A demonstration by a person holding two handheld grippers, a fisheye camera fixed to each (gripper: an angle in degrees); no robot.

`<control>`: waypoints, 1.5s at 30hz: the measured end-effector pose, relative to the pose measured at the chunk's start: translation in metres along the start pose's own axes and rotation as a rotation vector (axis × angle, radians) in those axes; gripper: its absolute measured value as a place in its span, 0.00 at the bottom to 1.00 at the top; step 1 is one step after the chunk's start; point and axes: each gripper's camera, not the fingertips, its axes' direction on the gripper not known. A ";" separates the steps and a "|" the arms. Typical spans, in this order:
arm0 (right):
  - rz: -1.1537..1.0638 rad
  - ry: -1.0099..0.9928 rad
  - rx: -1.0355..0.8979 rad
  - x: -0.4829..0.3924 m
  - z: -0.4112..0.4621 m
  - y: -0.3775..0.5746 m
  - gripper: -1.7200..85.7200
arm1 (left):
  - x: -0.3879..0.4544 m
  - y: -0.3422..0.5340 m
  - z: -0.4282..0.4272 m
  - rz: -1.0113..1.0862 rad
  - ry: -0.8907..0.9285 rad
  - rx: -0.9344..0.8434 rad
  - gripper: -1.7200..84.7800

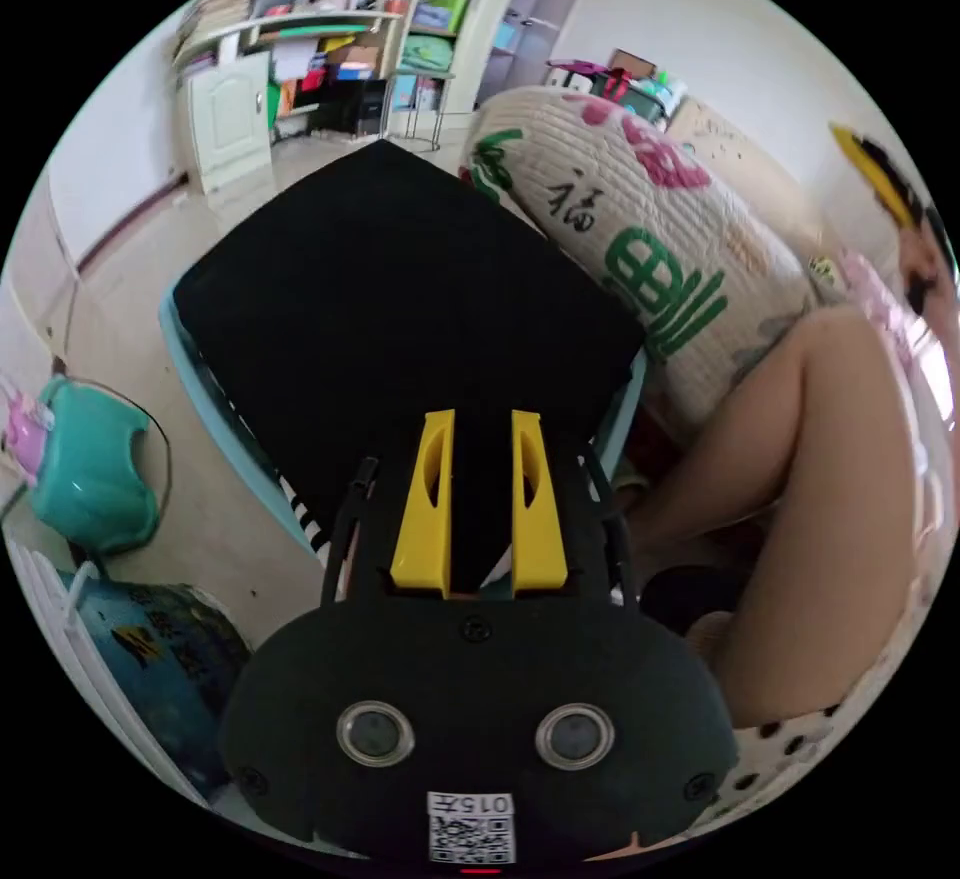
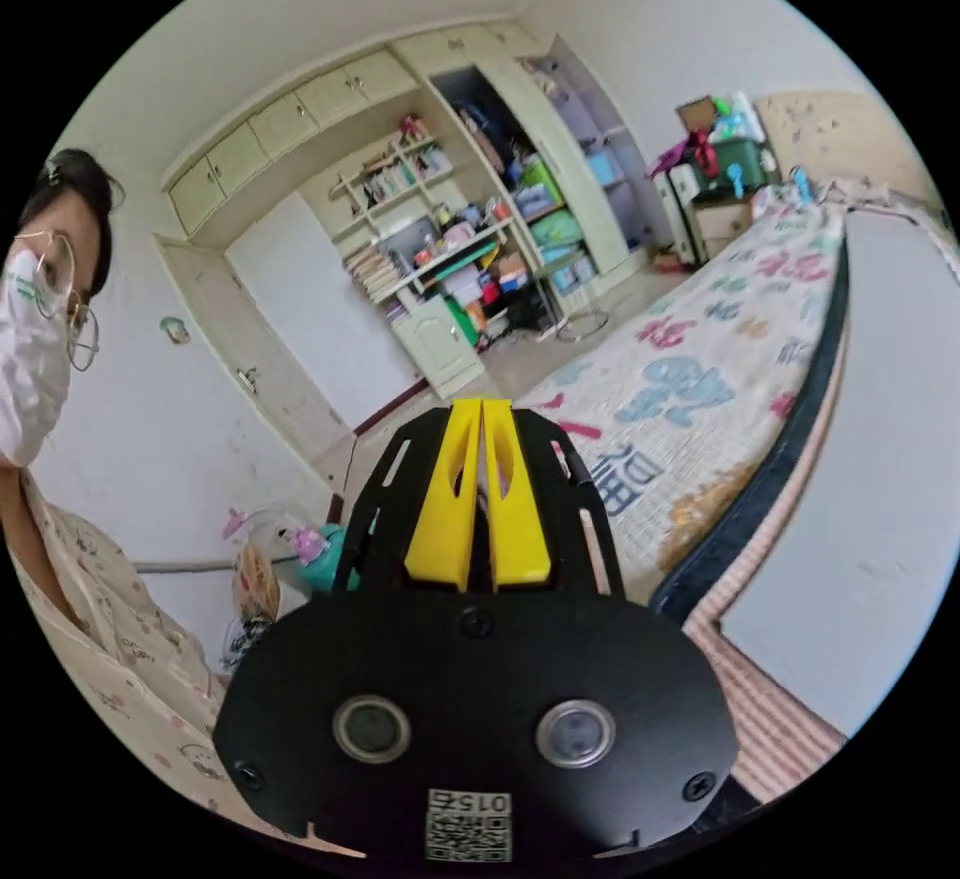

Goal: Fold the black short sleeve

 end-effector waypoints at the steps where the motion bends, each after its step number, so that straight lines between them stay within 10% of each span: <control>1: -0.026 0.032 0.091 -0.019 -0.024 -0.009 0.01 | 0.009 0.005 0.001 0.018 -0.029 0.016 0.12; 14: -0.367 0.378 1.150 -0.297 -0.265 0.023 0.01 | 0.074 0.011 0.017 -0.143 -0.093 -0.095 0.12; 23: -0.435 0.490 1.368 -0.393 -0.312 0.022 0.01 | 0.103 0.028 0.045 -0.340 -0.105 -0.180 0.11; 33: -0.396 0.353 1.400 -0.433 -0.355 -0.047 0.01 | 0.117 0.088 0.069 -0.568 0.345 -0.075 0.02; 39: -0.240 0.802 1.416 -0.414 -0.370 -0.134 0.04 | 0.175 0.016 0.050 -0.505 0.411 0.130 0.02; 45: 0.087 1.130 0.785 -0.252 -0.374 -0.303 0.13 | 0.305 -0.107 0.042 -0.315 0.551 0.323 0.03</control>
